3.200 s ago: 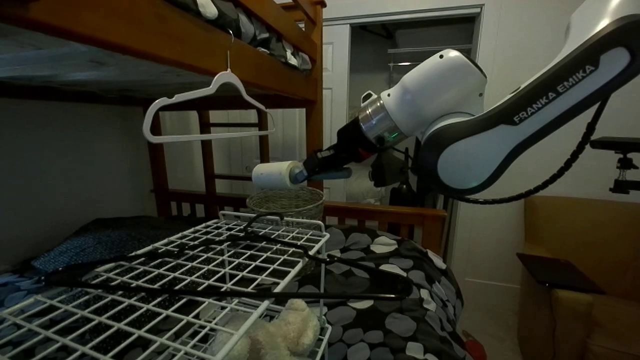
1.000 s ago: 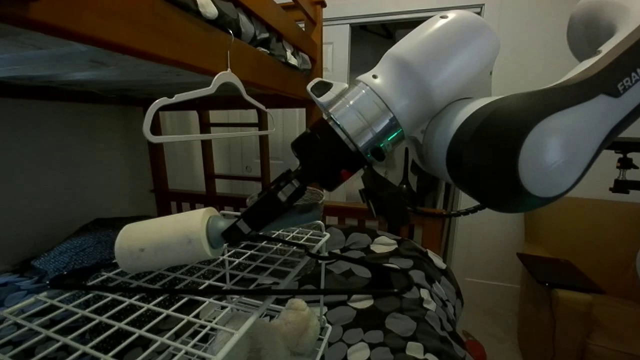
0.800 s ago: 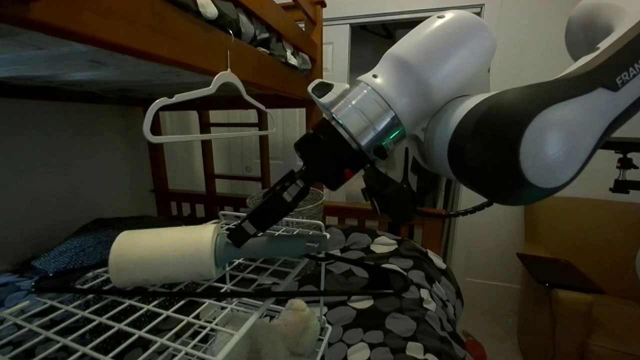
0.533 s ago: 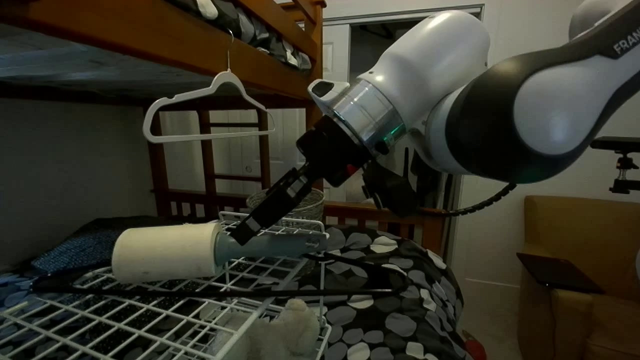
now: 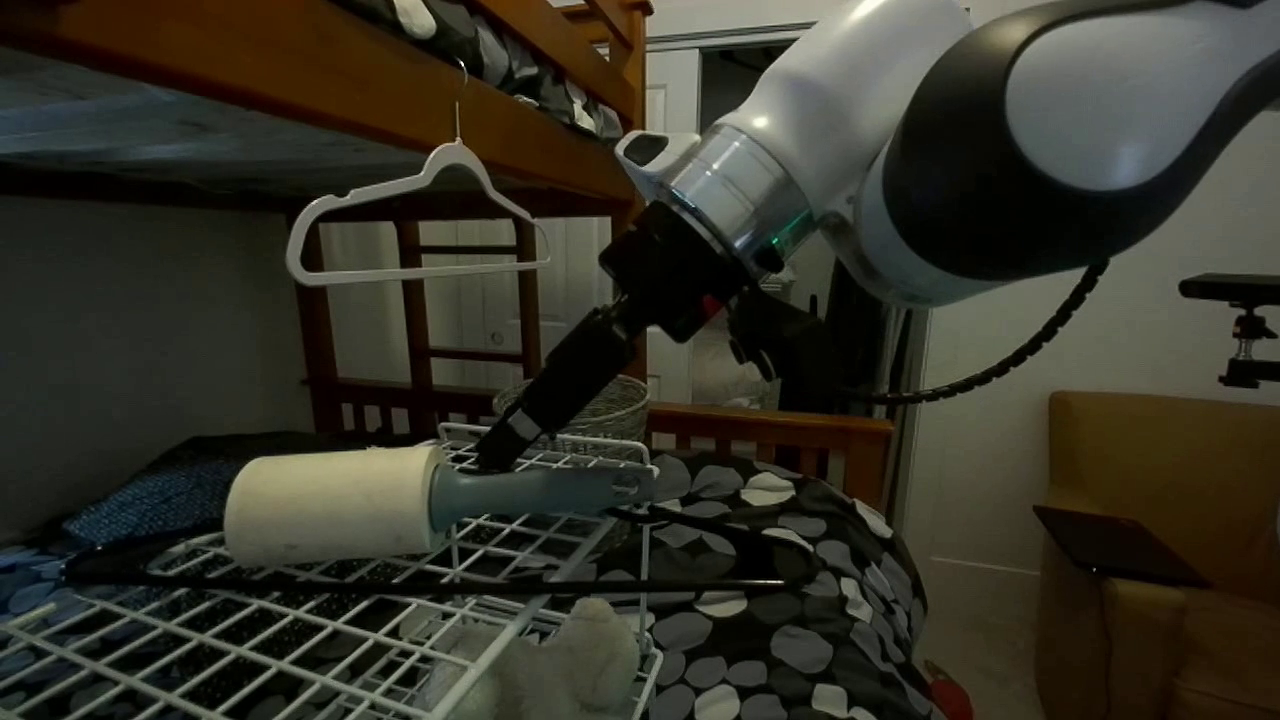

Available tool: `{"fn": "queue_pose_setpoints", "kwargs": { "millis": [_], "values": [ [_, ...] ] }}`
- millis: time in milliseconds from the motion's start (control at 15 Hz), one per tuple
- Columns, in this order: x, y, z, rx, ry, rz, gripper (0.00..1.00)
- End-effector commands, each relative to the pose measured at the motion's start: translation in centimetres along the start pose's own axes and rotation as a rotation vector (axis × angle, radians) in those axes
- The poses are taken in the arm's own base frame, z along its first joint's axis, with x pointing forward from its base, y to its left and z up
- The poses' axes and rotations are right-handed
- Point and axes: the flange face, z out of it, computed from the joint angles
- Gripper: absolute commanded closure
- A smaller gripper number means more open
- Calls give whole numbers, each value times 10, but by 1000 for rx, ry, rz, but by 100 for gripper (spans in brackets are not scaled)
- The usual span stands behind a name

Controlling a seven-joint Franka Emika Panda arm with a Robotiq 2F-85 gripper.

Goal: Pick up the lint roller from the bed and put it on the top white rack

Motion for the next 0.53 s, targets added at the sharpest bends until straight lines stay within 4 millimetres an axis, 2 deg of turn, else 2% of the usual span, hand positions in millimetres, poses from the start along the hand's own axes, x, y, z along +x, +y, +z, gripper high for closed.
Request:
{"fn": "queue_pose_setpoints", "kwargs": {
  "millis": [0, 200, 333, 467],
  "values": [
    [11, 0, -20, 17, -122, -5, 0],
    [27, -5, -46, 37, -234, 7, 0],
    [38, -8, -71, 93, -278, -1, 0],
    [46, -5, -88, 55, -352, 38, 0]
  ]
}}
